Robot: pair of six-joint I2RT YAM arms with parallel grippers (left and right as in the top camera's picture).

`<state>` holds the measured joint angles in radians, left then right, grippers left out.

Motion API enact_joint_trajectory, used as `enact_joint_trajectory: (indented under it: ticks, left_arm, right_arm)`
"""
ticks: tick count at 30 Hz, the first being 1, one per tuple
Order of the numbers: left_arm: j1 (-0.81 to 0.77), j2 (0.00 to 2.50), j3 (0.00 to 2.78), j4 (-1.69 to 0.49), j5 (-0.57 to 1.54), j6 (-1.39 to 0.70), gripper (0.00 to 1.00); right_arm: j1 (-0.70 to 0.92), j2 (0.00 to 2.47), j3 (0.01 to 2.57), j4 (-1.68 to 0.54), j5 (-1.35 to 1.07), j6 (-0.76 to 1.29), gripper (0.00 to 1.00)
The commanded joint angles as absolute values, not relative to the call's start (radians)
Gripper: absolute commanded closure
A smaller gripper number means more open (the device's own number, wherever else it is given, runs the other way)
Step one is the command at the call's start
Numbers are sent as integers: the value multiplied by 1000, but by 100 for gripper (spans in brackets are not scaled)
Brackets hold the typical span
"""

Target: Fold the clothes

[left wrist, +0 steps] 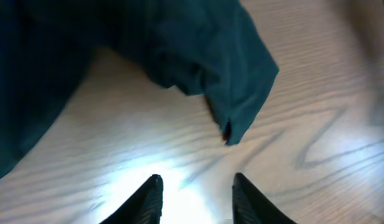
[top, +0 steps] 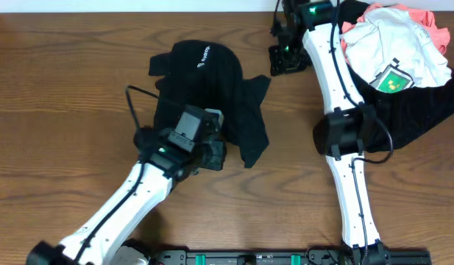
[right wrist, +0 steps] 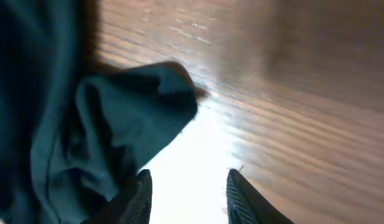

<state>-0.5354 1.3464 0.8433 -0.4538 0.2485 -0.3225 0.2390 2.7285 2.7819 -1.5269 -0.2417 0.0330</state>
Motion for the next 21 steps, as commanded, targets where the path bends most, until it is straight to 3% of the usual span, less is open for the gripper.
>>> enact_joint_trajectory:
  ticks: [1,11,13,17,21]
  left_arm:
    - [-565,1406,832,-413,254,-416,60]
    - [-625,1489,833,-340,295,-454,58]
    - [-625,1489,832,-340,295,-471,58]
    - [-625,1491,832,-333,295,-492,57]
    - [-625,1491,832,-333,295,-492,57]
  right_arm:
    - [249,2718,2686,-1472,-370,31,64]
    - [255,2718,2516,-1250,-412,105,61]
    - [258,2718,2501,-1224,-420,123,70]
    - [262,2718,2496,-1188,-424,146,99]
    - [258,2712,2510,-1134,-415,146,99]
